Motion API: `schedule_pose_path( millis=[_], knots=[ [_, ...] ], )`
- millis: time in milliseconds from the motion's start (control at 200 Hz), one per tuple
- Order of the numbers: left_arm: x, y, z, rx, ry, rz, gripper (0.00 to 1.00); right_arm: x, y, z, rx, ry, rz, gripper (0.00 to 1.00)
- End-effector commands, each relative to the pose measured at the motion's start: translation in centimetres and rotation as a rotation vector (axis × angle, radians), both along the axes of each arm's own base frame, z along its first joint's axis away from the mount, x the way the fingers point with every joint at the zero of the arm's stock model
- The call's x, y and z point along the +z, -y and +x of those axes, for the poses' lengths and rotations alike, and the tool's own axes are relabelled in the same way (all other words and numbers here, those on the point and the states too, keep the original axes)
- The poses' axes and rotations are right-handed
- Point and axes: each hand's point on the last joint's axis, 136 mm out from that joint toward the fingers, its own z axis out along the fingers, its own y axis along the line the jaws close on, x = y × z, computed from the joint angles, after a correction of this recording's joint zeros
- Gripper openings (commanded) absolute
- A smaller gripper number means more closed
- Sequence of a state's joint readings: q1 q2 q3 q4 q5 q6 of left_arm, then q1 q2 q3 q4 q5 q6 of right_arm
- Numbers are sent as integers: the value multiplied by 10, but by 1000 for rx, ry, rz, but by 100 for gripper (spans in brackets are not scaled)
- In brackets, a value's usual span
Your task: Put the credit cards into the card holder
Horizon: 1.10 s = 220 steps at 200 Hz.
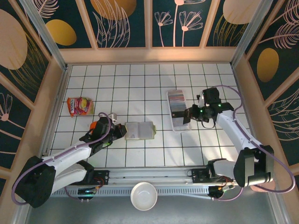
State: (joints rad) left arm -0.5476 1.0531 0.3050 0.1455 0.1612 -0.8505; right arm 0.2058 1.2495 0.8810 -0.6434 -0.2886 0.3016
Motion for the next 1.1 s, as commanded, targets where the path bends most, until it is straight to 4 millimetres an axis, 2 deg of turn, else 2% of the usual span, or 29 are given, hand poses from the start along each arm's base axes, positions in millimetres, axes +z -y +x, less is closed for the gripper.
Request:
schedule_pose_path(
  millis=[0, 65, 290, 571, 766, 806, 851, 956, 1096],
  knots=[
    [7, 3, 4, 4, 11, -29, 0, -13, 5, -6, 24, -55, -106, 0],
    [6, 2, 4, 4, 10, -28, 0, -17, 1, -6, 44, -74, -122, 0],
    [7, 1, 2, 7, 15, -34, 0, -27, 12, -1, 32, -108, -347, 0],
    [6, 0, 1, 10, 17, -36, 0, -36, 17, -1, 32, -141, -464, 0],
    [7, 0, 1, 11, 19, -38, 0, -46, 14, 0, 41, -159, -479, 0],
    [7, 0, 1, 12, 19, -39, 0, -47, 14, 2, 40, -158, -485, 5],
    [7, 0, 1, 12, 20, -40, 0, -48, 14, 3, 41, -155, -498, 16],
    [8, 0, 1, 12, 22, -39, 0, -51, 14, 4, 46, -155, -531, 35],
    [8, -1, 1, 16, 25, -37, 0, -59, 14, 2, 53, -166, -565, 44]
  ],
)
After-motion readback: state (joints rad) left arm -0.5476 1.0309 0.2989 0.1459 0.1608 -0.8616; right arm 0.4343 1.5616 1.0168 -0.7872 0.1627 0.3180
